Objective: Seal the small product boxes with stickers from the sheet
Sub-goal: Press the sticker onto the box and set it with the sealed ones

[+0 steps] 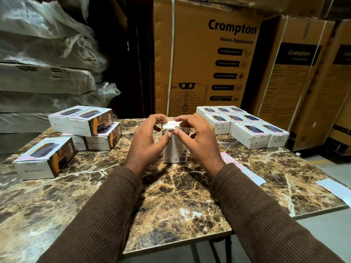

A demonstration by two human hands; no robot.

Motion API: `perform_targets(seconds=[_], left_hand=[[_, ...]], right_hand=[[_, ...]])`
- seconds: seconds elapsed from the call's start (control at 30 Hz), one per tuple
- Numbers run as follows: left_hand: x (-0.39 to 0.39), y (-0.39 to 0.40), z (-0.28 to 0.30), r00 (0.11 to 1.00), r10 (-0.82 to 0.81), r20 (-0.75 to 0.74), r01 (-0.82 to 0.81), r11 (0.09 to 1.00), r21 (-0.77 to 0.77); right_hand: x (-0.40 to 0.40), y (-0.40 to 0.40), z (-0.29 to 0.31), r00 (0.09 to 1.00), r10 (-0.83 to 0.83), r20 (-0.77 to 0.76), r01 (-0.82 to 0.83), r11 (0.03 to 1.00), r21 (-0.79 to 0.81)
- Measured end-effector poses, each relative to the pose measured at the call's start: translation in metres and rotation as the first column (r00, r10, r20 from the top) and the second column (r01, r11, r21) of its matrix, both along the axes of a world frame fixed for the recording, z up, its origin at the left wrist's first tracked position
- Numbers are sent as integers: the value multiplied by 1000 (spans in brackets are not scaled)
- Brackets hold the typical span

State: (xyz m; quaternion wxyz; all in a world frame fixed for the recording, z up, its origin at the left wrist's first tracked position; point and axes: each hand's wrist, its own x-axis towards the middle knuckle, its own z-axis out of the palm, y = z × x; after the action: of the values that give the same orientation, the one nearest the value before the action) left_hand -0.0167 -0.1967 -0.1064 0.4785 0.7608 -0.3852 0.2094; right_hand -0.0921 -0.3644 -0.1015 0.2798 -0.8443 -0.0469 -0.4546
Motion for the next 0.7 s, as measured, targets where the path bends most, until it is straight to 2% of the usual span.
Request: perform_targets(seconds=[0.43,0.7], left_hand=[[1,0,0,1000,4,1,-4,1000,4],[1,0,0,1000,-9,0,9,1000,3]], right_hand=[[-2,1,-1,1000,-12,4,12,999,-31],[0,0,-1,1000,22,20,-22,999,26]])
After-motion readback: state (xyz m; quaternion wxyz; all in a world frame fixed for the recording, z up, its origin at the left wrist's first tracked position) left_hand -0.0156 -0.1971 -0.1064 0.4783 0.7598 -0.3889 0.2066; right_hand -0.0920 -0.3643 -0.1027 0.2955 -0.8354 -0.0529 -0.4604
